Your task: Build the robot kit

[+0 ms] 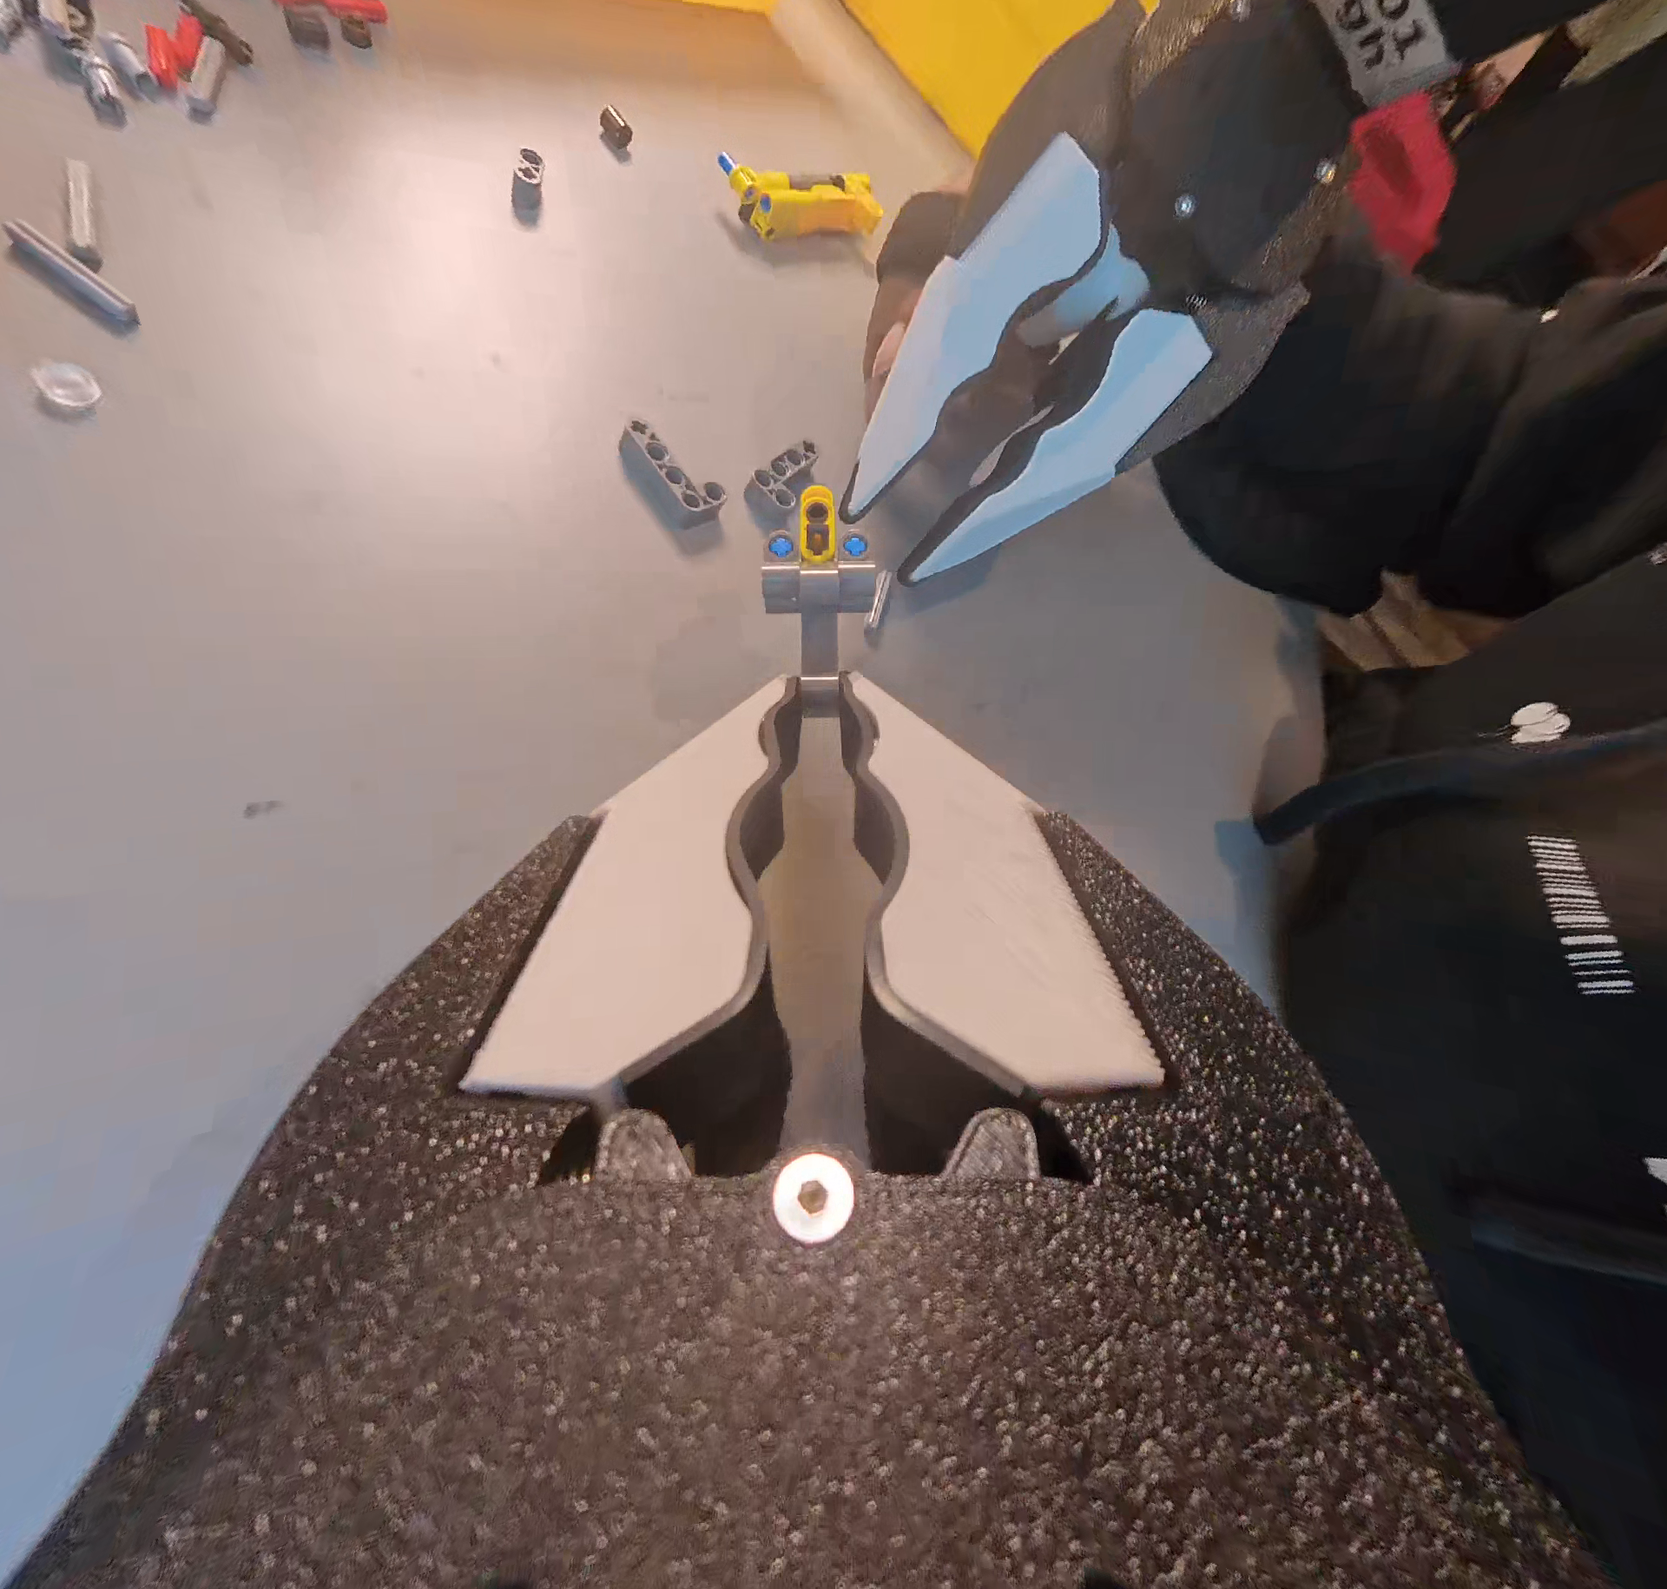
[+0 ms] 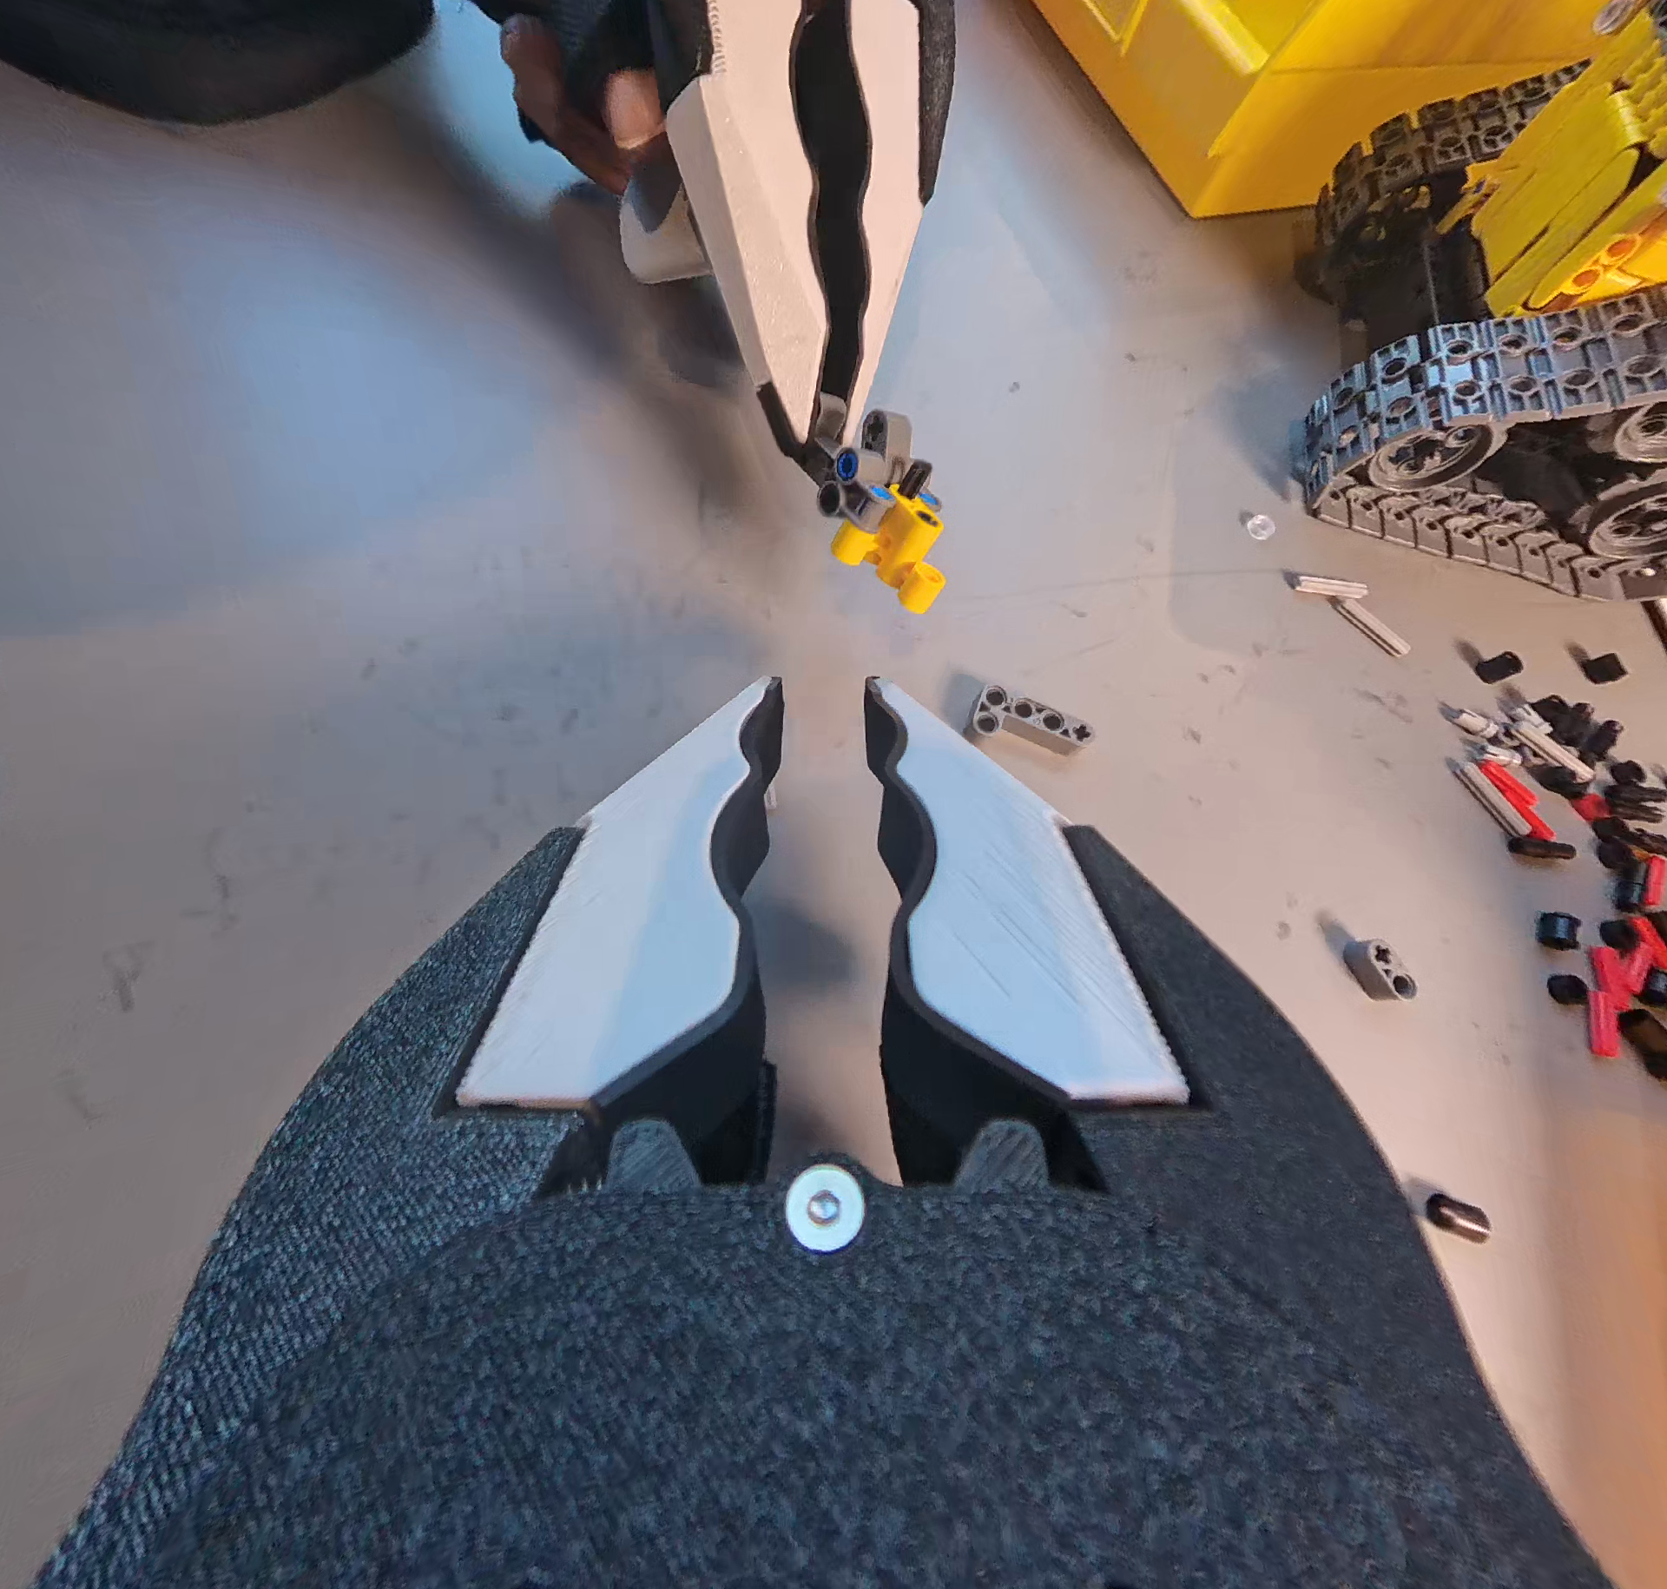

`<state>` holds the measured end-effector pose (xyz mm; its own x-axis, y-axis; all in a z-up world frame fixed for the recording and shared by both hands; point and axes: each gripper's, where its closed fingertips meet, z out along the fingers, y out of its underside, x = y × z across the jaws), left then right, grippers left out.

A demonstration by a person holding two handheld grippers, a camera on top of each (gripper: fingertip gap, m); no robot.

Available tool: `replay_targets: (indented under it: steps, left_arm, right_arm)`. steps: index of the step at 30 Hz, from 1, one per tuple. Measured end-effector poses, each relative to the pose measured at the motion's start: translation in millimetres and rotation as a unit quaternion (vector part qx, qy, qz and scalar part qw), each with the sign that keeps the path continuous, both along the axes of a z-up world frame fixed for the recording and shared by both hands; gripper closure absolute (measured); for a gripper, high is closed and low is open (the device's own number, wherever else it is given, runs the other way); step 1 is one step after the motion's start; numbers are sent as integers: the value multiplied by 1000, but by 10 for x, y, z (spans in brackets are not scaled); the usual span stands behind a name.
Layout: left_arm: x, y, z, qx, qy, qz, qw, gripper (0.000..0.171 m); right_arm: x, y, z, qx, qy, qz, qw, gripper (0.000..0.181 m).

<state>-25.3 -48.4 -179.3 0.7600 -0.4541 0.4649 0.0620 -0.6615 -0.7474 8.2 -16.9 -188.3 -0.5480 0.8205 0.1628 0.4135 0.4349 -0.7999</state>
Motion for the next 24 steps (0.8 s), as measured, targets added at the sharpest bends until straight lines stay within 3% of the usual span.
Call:
replay_targets:
  steps: [4, 8, 15, 24]
  left_arm:
    - [-4, -2, 78, -9, -52, 7, 999, 164]
    - [-35, 13, 46, -13, -47, 15, 999, 164]
    - [-152, 56, -238, 6, 138, 27, 990, 165]
    - [-136, 61, -270, 15, 178, 27, 983, 164]
  right_arm:
    - [-5, -6, 6, -1, 3, 0, 1000, 163]
    - [23, 3, -43, 6, -8, 6, 1000, 163]
    - [103, 15, -138, 16, -39, 17, 999, 163]
    - [178, -10, -212, 43, -74, 24, 996, 166]
